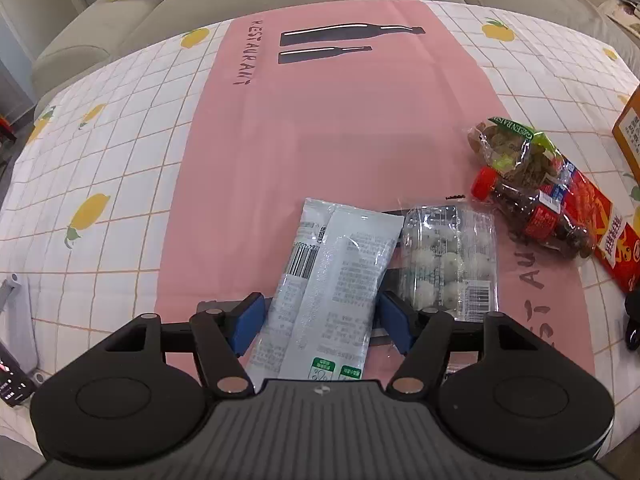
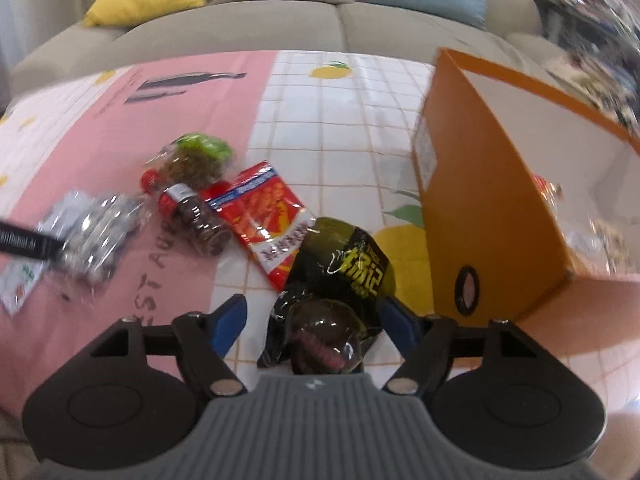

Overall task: Organize snacks
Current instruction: 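Grasp the white wrapped bar with the left tool while the right tool grasps the dark bag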

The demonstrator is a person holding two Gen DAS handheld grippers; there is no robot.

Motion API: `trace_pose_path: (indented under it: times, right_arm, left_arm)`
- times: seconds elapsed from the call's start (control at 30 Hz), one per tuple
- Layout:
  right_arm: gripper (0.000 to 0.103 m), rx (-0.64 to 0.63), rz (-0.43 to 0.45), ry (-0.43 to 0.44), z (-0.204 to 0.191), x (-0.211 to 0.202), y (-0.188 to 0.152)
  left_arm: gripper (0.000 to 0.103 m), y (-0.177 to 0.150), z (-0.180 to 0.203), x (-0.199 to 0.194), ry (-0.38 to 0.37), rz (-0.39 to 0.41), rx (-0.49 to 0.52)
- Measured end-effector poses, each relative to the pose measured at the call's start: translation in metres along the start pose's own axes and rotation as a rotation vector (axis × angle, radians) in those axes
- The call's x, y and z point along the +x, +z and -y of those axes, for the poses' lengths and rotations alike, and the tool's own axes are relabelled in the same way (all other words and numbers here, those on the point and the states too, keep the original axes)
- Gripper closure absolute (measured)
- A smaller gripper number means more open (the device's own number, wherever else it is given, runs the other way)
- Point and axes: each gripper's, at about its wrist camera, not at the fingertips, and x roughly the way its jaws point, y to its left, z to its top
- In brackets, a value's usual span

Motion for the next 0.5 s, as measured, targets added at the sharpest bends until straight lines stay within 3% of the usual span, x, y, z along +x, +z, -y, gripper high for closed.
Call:
trace_pose_path:
  times: [0.1,0.23,0.33,0.5]
  right_arm:
    - [0.031,0.093,-0.018,0.004,0.008,0.004,0.001]
    - [0.032,0.159,-0.094,0.025,0.013,0.011,-0.003]
    - [0.046,0.119,-0.09,0.007,0.005,0.008,-0.006]
    - [0.052,0.062,-0.083,0.008,-0.002,0.006,-0.008]
  left_arm:
    - [0.025,-0.001,0.002,0.0,0.007,0.003,-0.015]
    - [0.038,-0.003,0.003,-0.003,-0.009,0.013,-0.041]
    - [0.042,-0.004,0.003,-0.003,-0.015,0.023,-0.052]
    - [0.046,-0.007,0.004,-0.007,-0.015,0.037,-0.082]
